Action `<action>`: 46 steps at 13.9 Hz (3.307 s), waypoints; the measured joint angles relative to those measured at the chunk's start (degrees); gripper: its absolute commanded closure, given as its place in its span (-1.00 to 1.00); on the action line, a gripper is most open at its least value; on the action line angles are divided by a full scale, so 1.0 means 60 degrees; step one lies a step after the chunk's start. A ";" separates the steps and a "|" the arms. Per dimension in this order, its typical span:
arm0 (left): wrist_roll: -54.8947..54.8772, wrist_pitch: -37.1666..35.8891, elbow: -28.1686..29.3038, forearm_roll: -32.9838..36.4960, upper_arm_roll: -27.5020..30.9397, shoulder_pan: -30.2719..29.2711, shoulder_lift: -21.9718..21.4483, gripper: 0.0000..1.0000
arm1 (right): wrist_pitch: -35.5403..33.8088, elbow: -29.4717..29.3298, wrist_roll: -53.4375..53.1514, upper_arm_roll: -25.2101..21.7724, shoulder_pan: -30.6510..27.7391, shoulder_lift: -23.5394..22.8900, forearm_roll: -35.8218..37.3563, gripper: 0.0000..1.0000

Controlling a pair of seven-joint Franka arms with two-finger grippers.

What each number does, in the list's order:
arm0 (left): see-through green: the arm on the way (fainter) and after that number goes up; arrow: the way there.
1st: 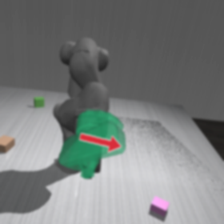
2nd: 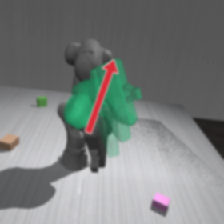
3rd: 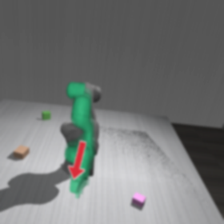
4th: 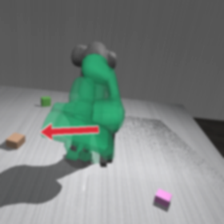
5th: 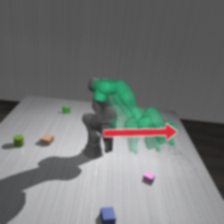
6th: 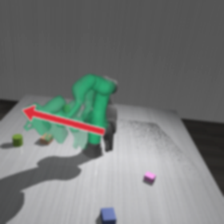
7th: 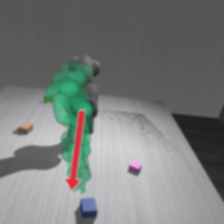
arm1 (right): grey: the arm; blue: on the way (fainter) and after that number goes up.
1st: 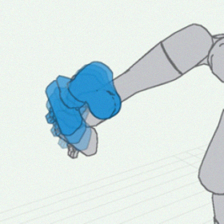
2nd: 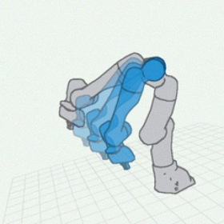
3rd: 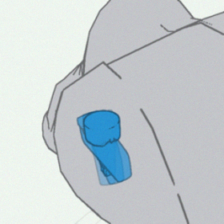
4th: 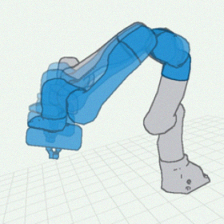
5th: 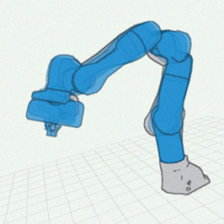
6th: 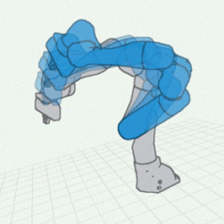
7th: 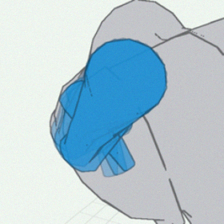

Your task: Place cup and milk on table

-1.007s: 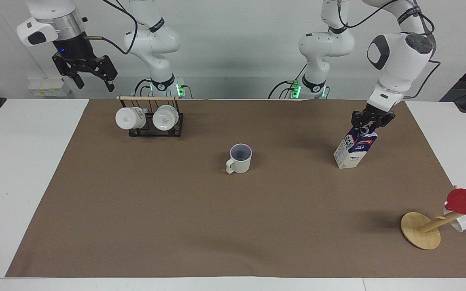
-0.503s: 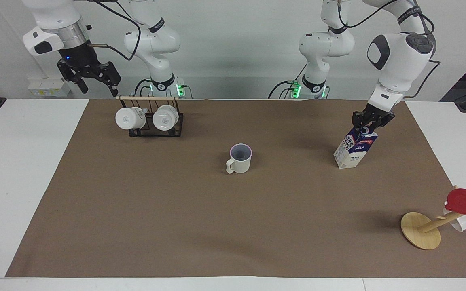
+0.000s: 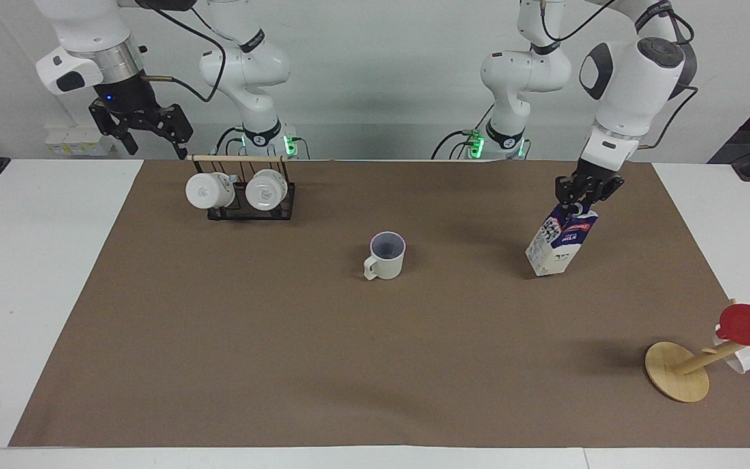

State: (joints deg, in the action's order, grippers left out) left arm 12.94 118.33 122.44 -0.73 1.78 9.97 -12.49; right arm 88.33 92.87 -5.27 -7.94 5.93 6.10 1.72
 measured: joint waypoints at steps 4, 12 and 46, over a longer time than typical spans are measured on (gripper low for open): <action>0.1860 -0.0007 -0.0523 0.0000 -0.0057 0.1774 0.0318 0.19 | -0.0007 0.0000 -0.0012 0.0019 0.0027 0.0000 -0.0008 -1.00; 0.3388 0.0258 -0.0644 -0.0001 -0.0091 0.3724 0.0811 0.18 | -0.0142 -0.0027 -0.0041 -0.0002 0.0013 0.0000 -0.0244 -1.00; -0.0340 -0.4121 -0.2715 -0.0032 0.0404 0.0427 -0.0108 -1.00 | -0.0151 -0.0023 -0.0054 -0.0034 -0.0028 -0.0005 -0.0395 -1.00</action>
State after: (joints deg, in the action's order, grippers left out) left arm 10.90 93.60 106.15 -0.92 4.20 12.53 -13.14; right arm 87.43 92.73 -5.59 -8.14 5.77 6.07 -0.66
